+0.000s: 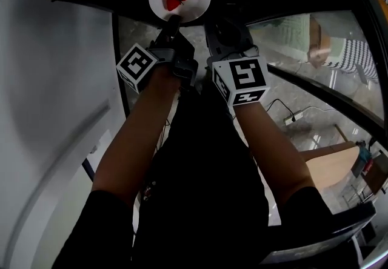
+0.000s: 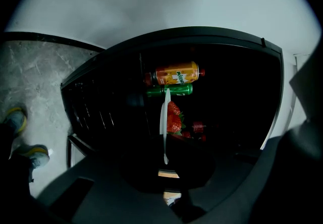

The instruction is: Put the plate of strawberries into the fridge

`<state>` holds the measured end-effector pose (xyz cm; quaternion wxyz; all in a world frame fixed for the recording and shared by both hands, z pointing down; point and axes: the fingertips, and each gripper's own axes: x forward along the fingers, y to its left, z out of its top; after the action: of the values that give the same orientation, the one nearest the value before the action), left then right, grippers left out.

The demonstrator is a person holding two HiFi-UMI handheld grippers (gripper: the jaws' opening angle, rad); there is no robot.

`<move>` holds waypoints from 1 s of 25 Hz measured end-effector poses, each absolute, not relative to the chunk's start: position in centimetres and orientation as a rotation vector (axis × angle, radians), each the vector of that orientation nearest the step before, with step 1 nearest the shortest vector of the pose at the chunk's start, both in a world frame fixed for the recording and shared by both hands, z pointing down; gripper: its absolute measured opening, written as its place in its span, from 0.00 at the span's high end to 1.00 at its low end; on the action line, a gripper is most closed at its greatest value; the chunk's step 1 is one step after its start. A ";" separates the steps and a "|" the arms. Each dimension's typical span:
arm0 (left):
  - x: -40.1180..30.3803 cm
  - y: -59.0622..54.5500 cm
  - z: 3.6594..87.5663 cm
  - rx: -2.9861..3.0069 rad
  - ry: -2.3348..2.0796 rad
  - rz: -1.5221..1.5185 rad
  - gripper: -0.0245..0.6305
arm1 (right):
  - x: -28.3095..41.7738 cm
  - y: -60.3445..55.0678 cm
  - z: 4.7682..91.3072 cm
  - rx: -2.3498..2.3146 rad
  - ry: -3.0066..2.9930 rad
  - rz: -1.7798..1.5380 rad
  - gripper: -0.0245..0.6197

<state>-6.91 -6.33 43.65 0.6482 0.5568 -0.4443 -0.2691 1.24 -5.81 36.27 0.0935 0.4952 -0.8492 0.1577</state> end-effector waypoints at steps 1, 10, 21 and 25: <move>-6.9 -6.3 43.8 1.266 -1.011 -0.616 0.94 | 1.2 -5.7 36.3 1.467 -2.523 0.465 0.96; -7.1 -6.7 45.0 1.262 -1.027 -0.648 0.94 | 0.9 -5.1 37.4 1.456 -2.535 0.441 0.96; -7.2 -7.0 46.1 1.236 -1.038 -0.659 0.94 | 0.7 -5.9 38.1 1.460 -2.537 0.434 0.96; -7.3 -7.6 46.1 1.229 -1.040 -0.671 0.94 | 0.7 -6.4 38.2 1.461 -2.531 0.435 0.96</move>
<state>-7.31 -7.57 46.09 0.6433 0.5394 -0.4566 -0.2945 0.72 -6.42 38.25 0.0932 0.4924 -0.8529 0.1464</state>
